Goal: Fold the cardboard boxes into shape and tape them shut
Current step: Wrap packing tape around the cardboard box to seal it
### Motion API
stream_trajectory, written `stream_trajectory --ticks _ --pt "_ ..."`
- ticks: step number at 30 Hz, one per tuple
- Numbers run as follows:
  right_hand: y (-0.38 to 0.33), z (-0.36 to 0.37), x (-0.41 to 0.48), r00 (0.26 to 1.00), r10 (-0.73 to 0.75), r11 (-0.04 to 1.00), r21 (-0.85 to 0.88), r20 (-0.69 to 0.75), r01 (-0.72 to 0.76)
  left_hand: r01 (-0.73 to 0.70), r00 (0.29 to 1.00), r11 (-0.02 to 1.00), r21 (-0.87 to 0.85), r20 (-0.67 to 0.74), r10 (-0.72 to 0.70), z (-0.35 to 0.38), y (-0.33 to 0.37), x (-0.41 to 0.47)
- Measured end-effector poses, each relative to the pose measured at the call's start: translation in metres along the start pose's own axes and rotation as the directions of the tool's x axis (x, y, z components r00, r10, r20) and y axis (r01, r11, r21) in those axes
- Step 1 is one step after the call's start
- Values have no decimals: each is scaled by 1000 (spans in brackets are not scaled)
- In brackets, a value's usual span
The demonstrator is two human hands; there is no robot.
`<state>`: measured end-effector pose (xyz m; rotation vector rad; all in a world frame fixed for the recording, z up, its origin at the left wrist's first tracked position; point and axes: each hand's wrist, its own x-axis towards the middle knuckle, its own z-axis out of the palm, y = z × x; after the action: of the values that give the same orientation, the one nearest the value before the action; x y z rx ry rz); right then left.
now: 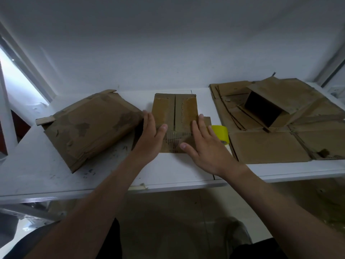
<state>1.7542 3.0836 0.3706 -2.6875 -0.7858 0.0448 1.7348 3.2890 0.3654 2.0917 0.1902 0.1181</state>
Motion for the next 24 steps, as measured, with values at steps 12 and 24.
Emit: stream_trajectory --ticks 12,24 --pt "17 -15 16 986 55 916 401 -159 14 -11 994 995 95 108 1 -2 11 -26" --pt "12 -12 34 934 -91 996 -55 -345 77 -22 979 852 523 -164 125 -1 -1 -3"
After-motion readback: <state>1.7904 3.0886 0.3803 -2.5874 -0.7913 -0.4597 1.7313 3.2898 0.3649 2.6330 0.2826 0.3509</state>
